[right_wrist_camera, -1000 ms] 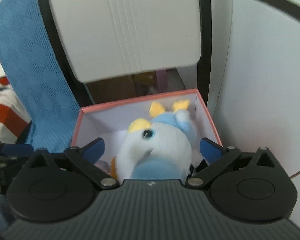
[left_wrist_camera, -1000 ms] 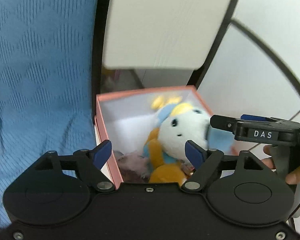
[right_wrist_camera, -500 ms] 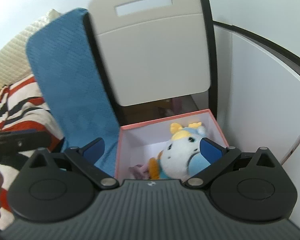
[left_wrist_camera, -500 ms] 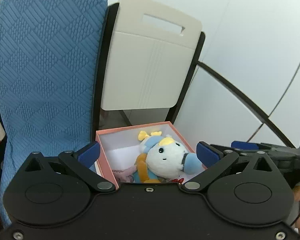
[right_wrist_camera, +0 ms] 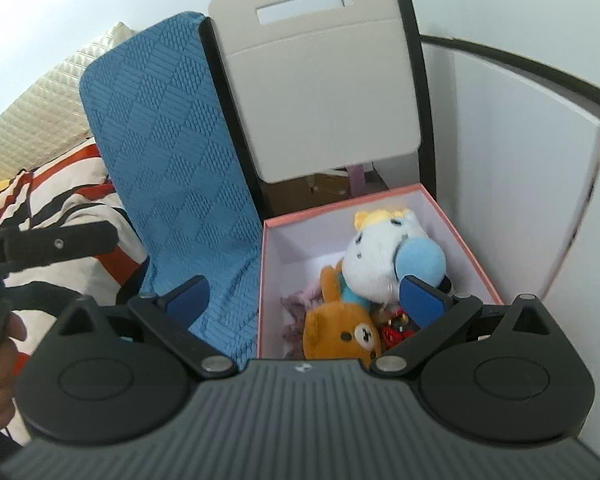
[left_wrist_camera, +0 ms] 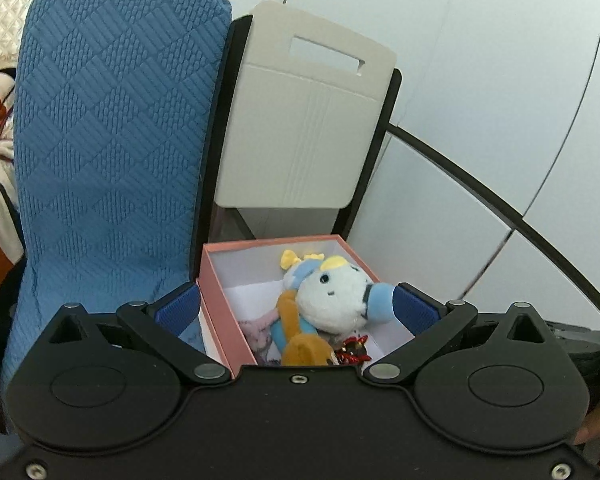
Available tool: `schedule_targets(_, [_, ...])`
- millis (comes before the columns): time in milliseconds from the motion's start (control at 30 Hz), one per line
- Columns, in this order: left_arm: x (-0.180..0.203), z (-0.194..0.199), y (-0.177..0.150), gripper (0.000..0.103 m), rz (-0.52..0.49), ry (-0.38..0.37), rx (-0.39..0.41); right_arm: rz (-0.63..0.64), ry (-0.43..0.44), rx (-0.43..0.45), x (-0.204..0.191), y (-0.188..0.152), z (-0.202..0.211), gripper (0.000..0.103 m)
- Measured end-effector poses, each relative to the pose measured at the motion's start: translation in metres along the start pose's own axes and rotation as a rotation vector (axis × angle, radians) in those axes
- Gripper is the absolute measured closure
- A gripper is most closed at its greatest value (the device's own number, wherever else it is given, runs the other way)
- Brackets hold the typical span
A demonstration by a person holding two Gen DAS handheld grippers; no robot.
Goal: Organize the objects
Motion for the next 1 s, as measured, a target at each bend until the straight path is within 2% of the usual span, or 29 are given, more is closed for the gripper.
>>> schedule_targets(333, [-0.014, -0.006, -0.041, 0.001, 0.047, 0.021, -0.059, -0.073, -0.025, -0.037, 0.005, -0.041, 0.008, 0.000])
schedule_targets(633, [-0.009, -0.001, -0.054, 0.001, 0.025, 0.040, -0.073, -0.133, -0.027, -0.060, 0.009, -0.065, 0.012, 0.000])
schedule_targets(1000, [-0.014, 0.006, -0.064, 0.001, 0.025, 0.097, -0.072, -0.117, -0.042, -0.073, 0.003, -0.080, 0.007, 0.000])
Point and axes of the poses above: each gripper's, at about its wrist camera, not at the fingertips, and z roughly against the way its jaws point, x to its right, y to its top, the point moved 2 cm from there along -z, roughly the way its jaws point
